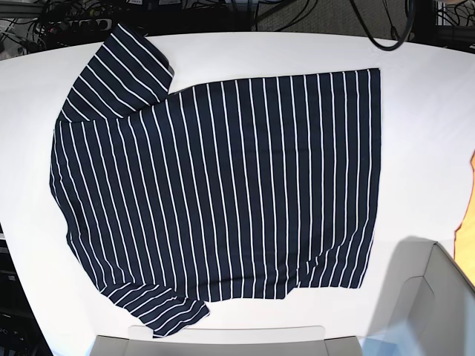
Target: Fold the T-shirt properly
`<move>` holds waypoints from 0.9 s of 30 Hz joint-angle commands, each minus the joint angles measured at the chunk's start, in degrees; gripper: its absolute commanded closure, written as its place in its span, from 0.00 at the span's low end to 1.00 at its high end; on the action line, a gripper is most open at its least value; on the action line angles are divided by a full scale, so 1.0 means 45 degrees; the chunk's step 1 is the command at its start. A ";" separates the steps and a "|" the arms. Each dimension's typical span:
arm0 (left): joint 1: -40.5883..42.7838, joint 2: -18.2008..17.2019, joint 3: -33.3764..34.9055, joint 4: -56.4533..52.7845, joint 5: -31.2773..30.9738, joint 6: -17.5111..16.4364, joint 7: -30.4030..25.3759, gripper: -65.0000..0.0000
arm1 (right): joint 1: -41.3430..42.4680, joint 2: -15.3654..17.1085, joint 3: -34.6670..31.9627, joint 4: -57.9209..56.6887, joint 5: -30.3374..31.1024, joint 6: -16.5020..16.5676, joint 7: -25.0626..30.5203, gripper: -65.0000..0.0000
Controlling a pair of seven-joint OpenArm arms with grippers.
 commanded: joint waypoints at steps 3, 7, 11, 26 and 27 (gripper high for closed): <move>0.1178 -0.0065 -0.0027 0.1842 -0.0075 0.0051 -0.0446 0.99 | -0.0946 0.0371 0.0037 0.0648 0.0556 0.0009 0.0593 0.99; 0.3190 -0.0065 -0.0027 0.5808 -0.0075 0.0031 -0.0446 0.99 | -0.2469 0.0430 0.0017 0.3403 0.1279 0.0009 0.0574 0.99; 0.4850 -0.0006 -0.0027 0.9403 -0.0075 0.0051 -0.0427 0.96 | -0.4853 0.0645 0.0017 0.7974 0.1318 0.0009 0.0554 0.99; 0.5925 0.0053 -0.0027 1.2431 -0.0017 0.0090 -0.0427 0.86 | -0.9580 0.3380 0.0564 2.1923 0.6515 0.0009 -0.5697 0.99; 0.5925 0.0053 -0.0027 1.2431 -0.0017 0.0070 -0.0427 0.86 | -0.9600 0.3653 0.0740 2.2216 0.6983 0.0009 -0.6107 0.99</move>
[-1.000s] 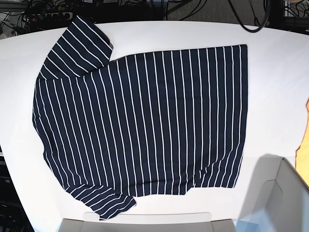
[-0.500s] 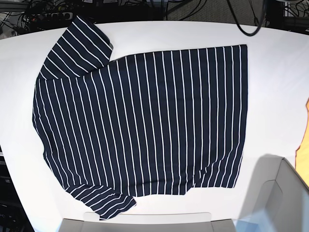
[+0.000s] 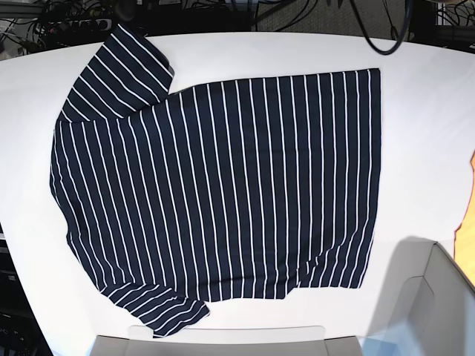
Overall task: Fold the T-shirt properly
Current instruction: 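Lower the right gripper onto the shirt's sleeve-side shoulder edge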
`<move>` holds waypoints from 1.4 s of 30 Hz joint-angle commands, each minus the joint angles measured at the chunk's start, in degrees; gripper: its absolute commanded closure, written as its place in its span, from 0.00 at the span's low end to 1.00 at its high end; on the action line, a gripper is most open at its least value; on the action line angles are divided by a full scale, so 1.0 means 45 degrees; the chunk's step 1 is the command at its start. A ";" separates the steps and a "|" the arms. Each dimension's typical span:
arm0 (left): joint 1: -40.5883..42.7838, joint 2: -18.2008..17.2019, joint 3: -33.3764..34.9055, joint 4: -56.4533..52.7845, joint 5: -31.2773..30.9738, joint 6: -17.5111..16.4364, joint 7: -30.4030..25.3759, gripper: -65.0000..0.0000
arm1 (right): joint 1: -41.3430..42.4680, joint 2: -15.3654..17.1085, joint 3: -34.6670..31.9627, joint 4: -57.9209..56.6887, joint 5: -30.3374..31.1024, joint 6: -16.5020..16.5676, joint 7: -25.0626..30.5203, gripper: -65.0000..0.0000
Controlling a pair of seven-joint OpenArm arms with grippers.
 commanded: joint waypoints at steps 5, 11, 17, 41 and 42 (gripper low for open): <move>0.0344 -0.0001 -0.0008 0.0089 -0.0002 0.0027 -0.0388 0.86 | -0.0182 0.0933 0.1354 0.0639 0.2339 0.0101 -0.1850 0.92; 0.0344 -0.0001 -0.0008 0.0089 -0.0002 0.0027 -0.0388 0.86 | 0.0541 0.0875 0.3308 0.0580 0.4156 0.0101 -0.4194 0.62; 0.0325 -0.0001 -0.0008 0.0089 -0.0002 0.0027 -0.0388 0.86 | 0.1733 0.0875 0.4246 0.0560 0.4234 0.0101 -0.6089 0.57; 0.0383 -0.0020 -0.0008 0.2199 -0.0002 0.0027 0.1585 0.86 | 0.8004 -0.2290 1.0439 -0.3347 0.3296 0.3774 -1.5955 0.57; 0.0383 -0.0020 -0.0008 0.2355 -0.0002 0.0027 0.1702 0.86 | 0.8297 -0.2427 1.0732 -0.3386 0.2886 0.3950 -1.6228 0.57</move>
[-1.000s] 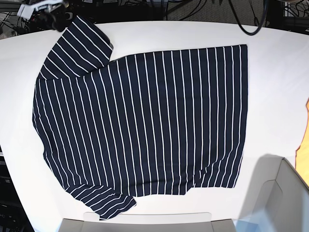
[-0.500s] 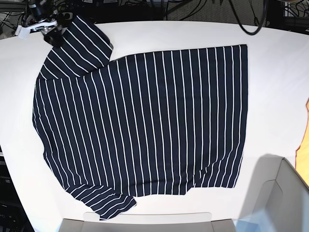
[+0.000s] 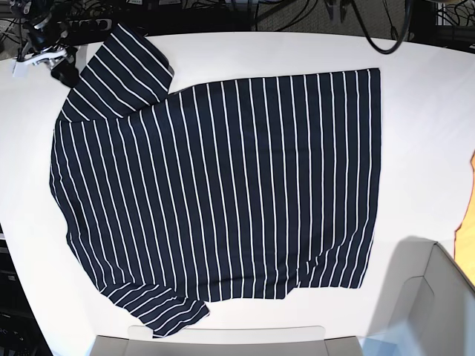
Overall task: Fold the T-shirt properly
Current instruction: 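Lower the right gripper onto the shirt's sleeve-side shoulder edge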
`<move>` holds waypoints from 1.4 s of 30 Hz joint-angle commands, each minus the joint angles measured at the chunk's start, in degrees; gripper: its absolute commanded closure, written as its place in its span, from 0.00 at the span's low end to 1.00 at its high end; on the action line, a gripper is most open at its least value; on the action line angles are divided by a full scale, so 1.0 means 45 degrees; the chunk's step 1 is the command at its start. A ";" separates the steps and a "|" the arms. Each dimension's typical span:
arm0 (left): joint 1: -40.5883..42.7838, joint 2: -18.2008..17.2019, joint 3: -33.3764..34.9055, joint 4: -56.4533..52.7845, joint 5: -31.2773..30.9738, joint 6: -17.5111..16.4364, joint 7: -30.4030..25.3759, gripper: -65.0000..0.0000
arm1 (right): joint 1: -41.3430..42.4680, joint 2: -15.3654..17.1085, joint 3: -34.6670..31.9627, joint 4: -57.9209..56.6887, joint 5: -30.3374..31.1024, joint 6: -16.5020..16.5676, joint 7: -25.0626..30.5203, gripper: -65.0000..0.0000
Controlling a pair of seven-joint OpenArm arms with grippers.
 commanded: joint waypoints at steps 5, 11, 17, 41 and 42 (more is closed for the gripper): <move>0.0305 0.0023 -0.0008 0.0428 -0.0046 0.0017 -0.0113 0.86 | 0.0671 -0.0493 0.0373 0.0116 -0.1593 0.1299 -0.1047 0.57; 0.0305 0.0023 -0.0027 0.0448 -0.0065 0.0037 -0.0113 0.86 | 0.0847 -0.1606 0.0373 0.0135 -0.2862 0.2647 -0.1789 0.57; 0.0305 0.0004 -0.0027 0.0448 -0.0085 0.0037 -0.0113 0.86 | 0.0690 -0.2055 0.0393 0.0096 -0.3546 0.3204 -0.2688 0.57; -0.0710 -0.4822 0.0227 0.7149 -1.1826 -0.0061 1.3055 0.67 | 0.0730 -0.2075 0.0393 0.0175 -0.4699 0.3204 -0.2649 0.57; -0.0925 -0.5076 0.0227 0.6973 -1.2373 -0.0061 1.3387 0.67 | 0.0730 -0.2075 0.0393 0.0155 -0.4699 0.3204 -0.2649 0.57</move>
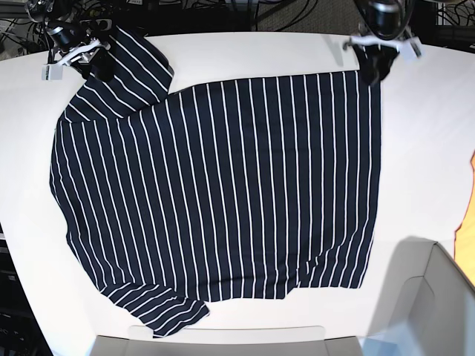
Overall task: Fold the T-shirt properly
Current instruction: 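Lower the right gripper onto the shirt's sleeve-side shoulder edge, then lower the left gripper and pinch the shirt's opposite shoulder edge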
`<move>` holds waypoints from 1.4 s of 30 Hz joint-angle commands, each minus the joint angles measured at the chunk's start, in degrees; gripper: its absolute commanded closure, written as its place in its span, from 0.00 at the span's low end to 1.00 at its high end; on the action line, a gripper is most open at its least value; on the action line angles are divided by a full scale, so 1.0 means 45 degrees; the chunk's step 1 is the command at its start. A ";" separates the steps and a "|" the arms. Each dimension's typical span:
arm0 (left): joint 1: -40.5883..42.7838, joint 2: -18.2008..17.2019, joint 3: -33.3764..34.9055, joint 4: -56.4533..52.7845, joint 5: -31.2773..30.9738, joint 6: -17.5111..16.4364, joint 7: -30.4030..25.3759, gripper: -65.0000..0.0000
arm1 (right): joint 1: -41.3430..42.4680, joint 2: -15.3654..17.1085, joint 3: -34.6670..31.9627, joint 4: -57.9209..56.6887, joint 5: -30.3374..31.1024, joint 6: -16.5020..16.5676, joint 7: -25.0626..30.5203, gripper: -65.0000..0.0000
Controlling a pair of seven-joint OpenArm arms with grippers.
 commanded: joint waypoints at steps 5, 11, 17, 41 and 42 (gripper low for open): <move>-0.0541 -0.0410 -0.0358 -0.1140 -0.1267 -0.0027 0.0094 0.68 | -0.0222 -0.0001 -0.0001 -0.0205 -0.1624 0.0158 -0.1298 0.57; -0.0560 -0.0468 -0.0866 -0.2039 -0.1325 -0.0066 0.0250 0.68 | -0.0222 0.0019 -0.0001 -0.0224 -0.1644 0.0158 -0.1298 0.57; -0.1283 -0.0371 -0.0944 -0.2605 -0.1345 -0.0965 0.2009 0.68 | -0.0222 0.0038 -0.0020 -0.0165 -0.1644 0.0158 -0.1357 0.57; -0.2104 0.0294 -0.0983 -0.3172 -0.1325 -0.2156 0.3982 1.00 | -0.0222 -0.0099 -0.0020 0.1749 -0.3461 0.0158 -0.1318 1.00; -0.1948 0.0274 -0.0983 -0.3094 -0.1325 -0.2156 0.3982 1.00 | -0.0222 -0.0255 0.0058 0.2023 -0.3597 0.0158 -0.1298 1.00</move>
